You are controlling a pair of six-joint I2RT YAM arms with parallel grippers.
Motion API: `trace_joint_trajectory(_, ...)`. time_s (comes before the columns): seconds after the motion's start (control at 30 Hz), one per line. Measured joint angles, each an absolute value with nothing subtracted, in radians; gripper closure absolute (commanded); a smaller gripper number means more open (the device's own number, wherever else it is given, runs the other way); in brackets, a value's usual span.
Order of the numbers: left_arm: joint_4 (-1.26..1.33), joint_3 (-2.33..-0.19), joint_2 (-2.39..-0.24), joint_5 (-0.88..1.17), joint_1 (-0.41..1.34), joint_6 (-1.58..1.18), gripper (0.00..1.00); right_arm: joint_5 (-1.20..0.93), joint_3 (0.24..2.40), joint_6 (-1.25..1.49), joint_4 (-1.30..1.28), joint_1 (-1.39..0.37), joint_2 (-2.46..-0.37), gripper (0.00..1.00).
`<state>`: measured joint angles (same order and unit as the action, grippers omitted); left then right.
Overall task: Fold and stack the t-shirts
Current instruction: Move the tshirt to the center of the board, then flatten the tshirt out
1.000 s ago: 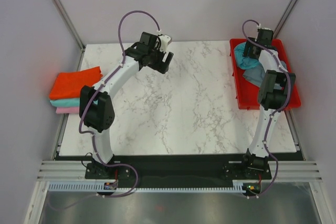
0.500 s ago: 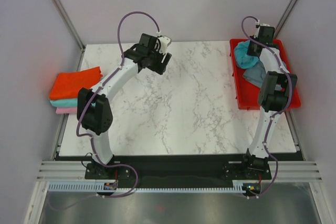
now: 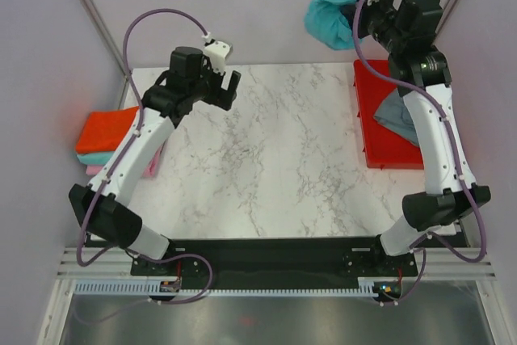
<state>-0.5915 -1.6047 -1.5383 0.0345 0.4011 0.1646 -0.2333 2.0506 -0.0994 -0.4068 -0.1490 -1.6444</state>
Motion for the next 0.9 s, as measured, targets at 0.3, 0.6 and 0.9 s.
trace_joint_trajectory(0.3, -0.576, -1.444, -1.298, -0.004, 0.385, 0.146, 0.01, -0.292, 1.838, 0.005, -0.432, -0.282, -1.465, 0.06)
trace_joint_trajectory(0.6, -0.580, -1.339, -1.276, -0.024, 0.366, 0.142, 0.01, -0.283, 1.501, 0.061, -0.505, -0.277, -1.488, 0.07)
trace_joint_trajectory(0.9, -0.747, -1.235, -1.412, 0.046, 0.363, 0.063, 0.06, -0.542, 1.575, 0.137, -0.478, -0.302, -1.868, 0.26)
